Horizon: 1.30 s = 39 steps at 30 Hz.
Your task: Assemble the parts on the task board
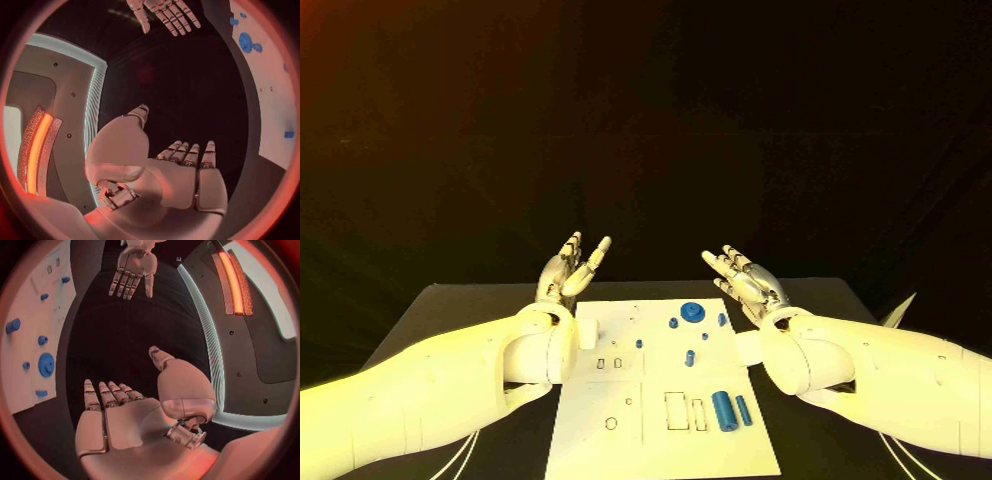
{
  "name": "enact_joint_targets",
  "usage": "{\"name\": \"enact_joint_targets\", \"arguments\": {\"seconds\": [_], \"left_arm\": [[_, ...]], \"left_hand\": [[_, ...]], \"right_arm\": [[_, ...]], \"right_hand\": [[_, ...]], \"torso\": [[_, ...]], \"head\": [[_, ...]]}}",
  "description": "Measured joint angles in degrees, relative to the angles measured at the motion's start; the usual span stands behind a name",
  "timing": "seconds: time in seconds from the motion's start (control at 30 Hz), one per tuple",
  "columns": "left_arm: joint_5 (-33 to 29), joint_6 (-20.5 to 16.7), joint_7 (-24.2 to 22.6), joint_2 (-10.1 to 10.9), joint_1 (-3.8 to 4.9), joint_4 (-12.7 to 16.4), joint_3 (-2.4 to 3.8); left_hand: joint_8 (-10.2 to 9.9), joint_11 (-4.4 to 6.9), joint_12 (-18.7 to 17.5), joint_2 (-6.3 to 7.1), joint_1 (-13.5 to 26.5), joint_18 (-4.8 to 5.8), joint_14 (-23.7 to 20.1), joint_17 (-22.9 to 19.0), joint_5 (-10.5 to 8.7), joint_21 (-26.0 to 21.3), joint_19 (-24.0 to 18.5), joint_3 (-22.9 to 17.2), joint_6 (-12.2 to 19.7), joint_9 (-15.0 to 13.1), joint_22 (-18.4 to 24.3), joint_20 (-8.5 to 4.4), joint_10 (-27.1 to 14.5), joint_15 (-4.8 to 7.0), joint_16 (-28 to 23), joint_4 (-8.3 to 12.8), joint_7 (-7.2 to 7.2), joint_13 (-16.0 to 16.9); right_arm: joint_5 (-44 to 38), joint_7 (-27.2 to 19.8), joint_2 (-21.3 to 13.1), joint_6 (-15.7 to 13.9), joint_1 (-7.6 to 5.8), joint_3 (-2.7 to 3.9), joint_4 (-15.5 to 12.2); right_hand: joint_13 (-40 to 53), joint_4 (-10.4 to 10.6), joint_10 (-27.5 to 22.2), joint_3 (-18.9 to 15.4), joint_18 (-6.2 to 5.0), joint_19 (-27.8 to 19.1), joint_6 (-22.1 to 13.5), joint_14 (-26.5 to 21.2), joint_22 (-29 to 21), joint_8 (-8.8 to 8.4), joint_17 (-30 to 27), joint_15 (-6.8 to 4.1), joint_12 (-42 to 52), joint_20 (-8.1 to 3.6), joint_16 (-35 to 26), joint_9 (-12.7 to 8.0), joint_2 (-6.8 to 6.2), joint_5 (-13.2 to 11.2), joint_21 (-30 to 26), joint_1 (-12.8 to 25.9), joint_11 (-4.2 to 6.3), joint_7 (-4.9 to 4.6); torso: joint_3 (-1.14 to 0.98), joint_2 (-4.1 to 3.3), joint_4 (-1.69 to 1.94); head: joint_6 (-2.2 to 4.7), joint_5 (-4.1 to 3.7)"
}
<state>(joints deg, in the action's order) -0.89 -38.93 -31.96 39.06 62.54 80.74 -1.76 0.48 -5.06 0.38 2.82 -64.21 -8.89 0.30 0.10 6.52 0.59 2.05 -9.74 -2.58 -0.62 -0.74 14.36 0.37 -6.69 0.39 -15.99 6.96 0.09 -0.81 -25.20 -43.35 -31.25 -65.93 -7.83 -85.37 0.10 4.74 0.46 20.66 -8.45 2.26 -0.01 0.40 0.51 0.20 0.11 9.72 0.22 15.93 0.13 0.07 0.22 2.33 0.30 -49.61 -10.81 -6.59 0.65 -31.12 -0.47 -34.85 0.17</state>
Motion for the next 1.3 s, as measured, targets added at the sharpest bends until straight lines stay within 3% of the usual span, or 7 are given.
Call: {"name": "enact_joint_targets", "arguments": {"seconds": [0.37, 0.5, 0.63, 0.73, 0.8, 0.97, 1.3], "left_arm": [[-0.14, 1.66, -0.74, 1.07, 0.07, 0.08, -0.01], [-0.20, 2.32, -0.75, 2.33, 0.20, -0.11, -0.01], [-0.21, 3.16, -0.74, 3.03, 0.39, 0.26, -0.01], [0.00, 4.01, -0.60, 3.86, 0.66, 0.53, -0.01], [0.35, 4.76, -0.44, 4.38, 0.85, 0.79, -0.01], [2.10, 7.57, 0.31, 6.16, 1.50, 2.31, 0.01], [7.02, 14.85, 2.06, 10.44, 2.83, 7.57, 0.81]], "left_hand": [[0.22, -1.55, 0.00, -0.36, -3.05, -0.88, 0.75, 0.20, 0.34, 0.27, 0.31, -0.47, -0.77, -0.25, -0.12, 0.71, 0.92, -1.74, 0.00, -0.78, 0.26, 0.22], [2.09, -5.85, 1.14, -0.20, -6.89, -0.74, 6.52, 2.14, 0.34, 2.27, 3.68, -1.40, -6.29, -1.54, -1.18, 2.34, 6.24, -5.40, 2.35, -0.48, 0.49, 1.13], [5.09, -8.40, 3.71, 0.60, -11.64, 1.85, 21.12, 5.95, 0.34, 10.43, 19.24, -2.42, -14.33, -3.43, -5.08, 2.40, 17.80, -7.84, 8.89, 0.04, 1.10, 2.35], [9.39, -9.12, 8.44, 1.20, -14.92, 1.54, 34.59, 9.38, 0.33, 16.73, 31.90, -3.68, -24.61, -5.91, -7.51, 2.21, 34.51, -6.30, 15.05, 0.85, 1.72, 4.09], [11.88, -8.68, 9.74, 1.75, -17.03, -0.86, 40.90, 11.12, 0.33, 19.36, 38.04, -4.75, -30.37, -7.27, -8.16, 2.10, 41.95, -4.85, 18.05, 1.61, 2.36, 4.20], [15.20, -7.26, 9.78, 3.30, -19.13, -0.95, 47.27, 13.37, 0.33, 21.48, 44.70, -7.39, -38.48, -9.09, -8.29, 1.02, 48.35, -2.93, 20.48, 2.76, 3.72, 3.83], [16.31, -5.07, 8.30, 5.15, -20.15, -0.90, 54.07, 15.66, 0.33, 22.22, 50.50, -11.72, -42.71, -9.64, -7.21, -1.58, 55.47, -0.58, 20.90, 3.50, 4.59, 3.76]], "right_arm": [[-2.84, 2.39, 0.27, 9.35, -1.78, -1.92, 3.16], [-5.77, 2.36, -0.08, 9.27, -2.17, -1.87, 5.16], [-9.81, 2.17, 0.25, 8.84, -2.54, -1.86, 6.25], [-13.55, 2.11, 0.30, 8.38, -3.10, -1.84, 7.17], [-16.49, 2.10, 0.30, 8.06, -3.51, -1.82, 7.81], [-24.37, 2.54, 0.32, 7.83, -4.81, -1.79, 8.99], [-45.89, 7.24, 0.77, 9.41, -8.09, -1.69, 10.68]], "right_hand": [[0.63, -3.54, 2.47, 2.07, -0.90, 1.69, 1.12, 2.00, 0.51, 0.41, 0.85, 0.98, 0.55, 0.74, 0.78, 0.30, -0.26, 0.22, 0.75, -4.05, -1.00, -0.34], [1.42, -7.29, 8.24, 3.45, -0.89, 5.45, 4.94, 7.42, 1.22, 2.45, 2.39, 1.59, 2.06, 0.87, 2.85, 2.03, -0.99, 0.35, 2.17, -9.89, -1.80, -0.62], [2.43, -9.43, 20.37, 4.68, -0.79, 12.58, 13.35, 18.25, 2.24, 6.70, 4.82, 2.66, 4.44, 0.99, 6.54, 4.87, -1.95, 1.68, 4.73, -15.85, -2.97, -1.15], [3.10, -10.22, 31.19, 5.14, 0.49, 21.63, 21.02, 27.04, 3.32, 10.30, 6.45, 3.59, 6.40, 0.91, 9.31, 7.11, -2.90, 2.93, 7.83, -18.56, -3.85, -1.74], [3.52, -10.54, 40.91, 5.45, 0.49, 33.20, 28.59, 37.33, 4.56, 13.69, 8.22, 2.69, 7.86, 0.74, 12.67, 9.08, -3.62, 3.55, 11.64, -20.17, -3.17, -2.29], [3.60, -10.42, 50.43, 6.17, -0.87, 42.09, 40.13, 47.20, 4.08, 17.50, 8.98, 0.58, 7.30, 0.42, 14.81, 11.10, -5.53, 3.55, 13.11, -22.08, -1.42, -3.93], [3.63, -9.73, 56.66, 7.38, -1.75, 51.24, 45.28, 57.64, 3.59, 16.85, 9.85, -2.26, 4.44, -2.11, 15.78, 10.41, -7.72, 3.18, 13.44, -24.26, 0.76, -4.87]], "torso": [[0.02, 0.02, -0.01], [0.08, 0.00, 0.00], [0.08, -0.15, -0.01], [0.02, -0.45, 0.03], [-0.02, -0.69, 0.08], [-0.16, -1.61, 0.29], [-0.06, -4.42, 1.25]], "head": [[-0.32, 0.04], [-0.69, 0.14], [-1.00, 0.19], [-1.10, 0.13], [-1.19, 0.03], [-1.07, -0.29], [-0.80, -1.48]]}}
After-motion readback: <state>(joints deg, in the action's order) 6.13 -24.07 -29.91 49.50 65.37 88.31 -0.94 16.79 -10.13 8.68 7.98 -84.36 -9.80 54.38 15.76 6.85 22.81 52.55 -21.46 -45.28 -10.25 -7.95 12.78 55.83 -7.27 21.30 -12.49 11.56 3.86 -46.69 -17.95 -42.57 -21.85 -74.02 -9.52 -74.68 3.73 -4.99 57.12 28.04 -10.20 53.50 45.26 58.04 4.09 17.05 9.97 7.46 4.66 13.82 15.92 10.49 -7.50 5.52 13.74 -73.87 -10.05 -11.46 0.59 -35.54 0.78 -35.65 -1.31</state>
